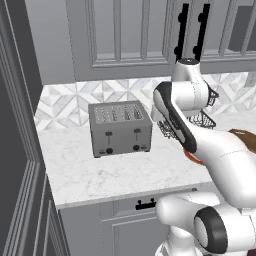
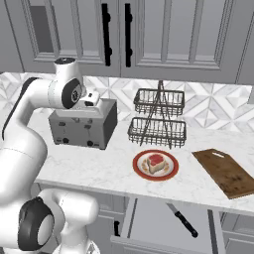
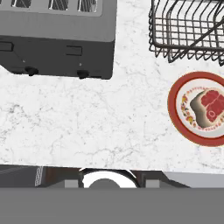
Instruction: Pick up the knife from the drawer and place it on the cutting board. Then place the meat from the plate to the cutting board.
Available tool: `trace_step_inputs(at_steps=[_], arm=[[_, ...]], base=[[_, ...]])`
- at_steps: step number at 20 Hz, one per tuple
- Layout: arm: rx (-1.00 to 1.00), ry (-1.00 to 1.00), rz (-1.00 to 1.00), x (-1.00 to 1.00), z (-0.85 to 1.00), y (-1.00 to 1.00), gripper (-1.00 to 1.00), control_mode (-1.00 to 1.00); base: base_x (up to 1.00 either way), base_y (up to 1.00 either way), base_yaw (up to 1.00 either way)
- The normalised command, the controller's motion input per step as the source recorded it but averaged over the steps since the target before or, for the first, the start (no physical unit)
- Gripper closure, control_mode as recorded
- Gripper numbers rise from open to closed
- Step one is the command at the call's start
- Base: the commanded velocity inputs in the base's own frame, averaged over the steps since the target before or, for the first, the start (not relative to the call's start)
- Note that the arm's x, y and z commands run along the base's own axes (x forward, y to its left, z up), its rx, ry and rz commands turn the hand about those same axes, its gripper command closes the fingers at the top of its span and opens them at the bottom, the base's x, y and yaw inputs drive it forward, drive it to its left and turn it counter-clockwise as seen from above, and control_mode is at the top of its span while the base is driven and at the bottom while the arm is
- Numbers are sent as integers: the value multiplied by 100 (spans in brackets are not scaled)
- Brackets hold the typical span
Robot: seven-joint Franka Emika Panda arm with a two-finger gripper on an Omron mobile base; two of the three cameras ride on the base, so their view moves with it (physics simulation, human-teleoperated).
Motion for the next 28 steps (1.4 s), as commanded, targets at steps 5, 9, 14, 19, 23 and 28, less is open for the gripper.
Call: trace_step_inputs(at_steps=[5,9,14,19,23,28], arm=[[1,-3,-1,-45,-7,-13,-100,-100],[10,0,-11,-77,-31,-81,-100,-100],[14,5,-10,-46,-35,-99,-100,-100],[15,7,-3,-31,-34,-84,-100,-100],[6,23,0,0,-47,-55,-100,-100],[0,23,-2,-7,-76,-72,-100,-100]], base=[[0,0,0],[0,0,0],[0,0,0],[0,0,0],[0,0,0],[0,0,0]])
